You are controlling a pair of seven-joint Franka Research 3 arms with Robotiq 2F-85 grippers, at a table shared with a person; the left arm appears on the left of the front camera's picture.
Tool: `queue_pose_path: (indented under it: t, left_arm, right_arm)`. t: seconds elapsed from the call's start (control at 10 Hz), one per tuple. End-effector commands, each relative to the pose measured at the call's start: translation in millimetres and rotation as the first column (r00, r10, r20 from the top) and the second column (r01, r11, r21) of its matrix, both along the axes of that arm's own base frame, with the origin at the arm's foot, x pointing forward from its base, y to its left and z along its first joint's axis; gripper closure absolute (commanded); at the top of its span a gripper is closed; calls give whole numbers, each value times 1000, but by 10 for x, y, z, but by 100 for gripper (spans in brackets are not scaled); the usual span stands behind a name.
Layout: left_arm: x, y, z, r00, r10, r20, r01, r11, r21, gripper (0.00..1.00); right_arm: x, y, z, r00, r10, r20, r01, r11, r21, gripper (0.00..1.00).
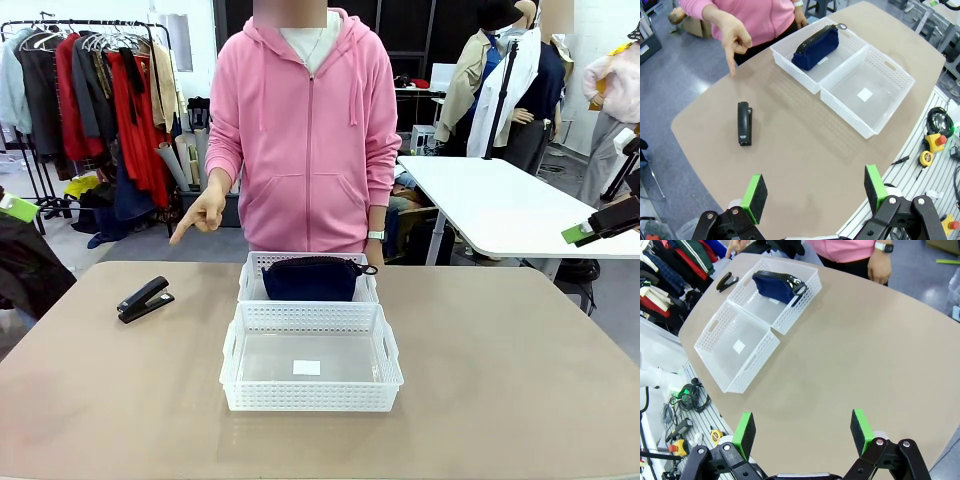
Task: Distribute items into two baskets.
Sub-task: Pick up the Stapler that the person points to.
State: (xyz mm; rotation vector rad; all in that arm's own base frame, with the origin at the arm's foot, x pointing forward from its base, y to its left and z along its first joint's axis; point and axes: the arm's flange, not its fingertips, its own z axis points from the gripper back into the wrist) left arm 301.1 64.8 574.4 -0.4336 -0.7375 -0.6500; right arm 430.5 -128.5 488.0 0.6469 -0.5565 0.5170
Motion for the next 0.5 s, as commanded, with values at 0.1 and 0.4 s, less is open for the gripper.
queue_pose_path:
  t: [0.1,0.4]
  left_arm:
    - [235,46,36,1000,-16,8,16,998,62,0]
    - [705,91,71,998,-40,-56,46,993,111,0]
  right_arm:
    - [5,-5,15,1000,-2,-1,2,1000,-3,0]
    - [5,-5,15,1000,-2,-1,2,1000,-3,0]
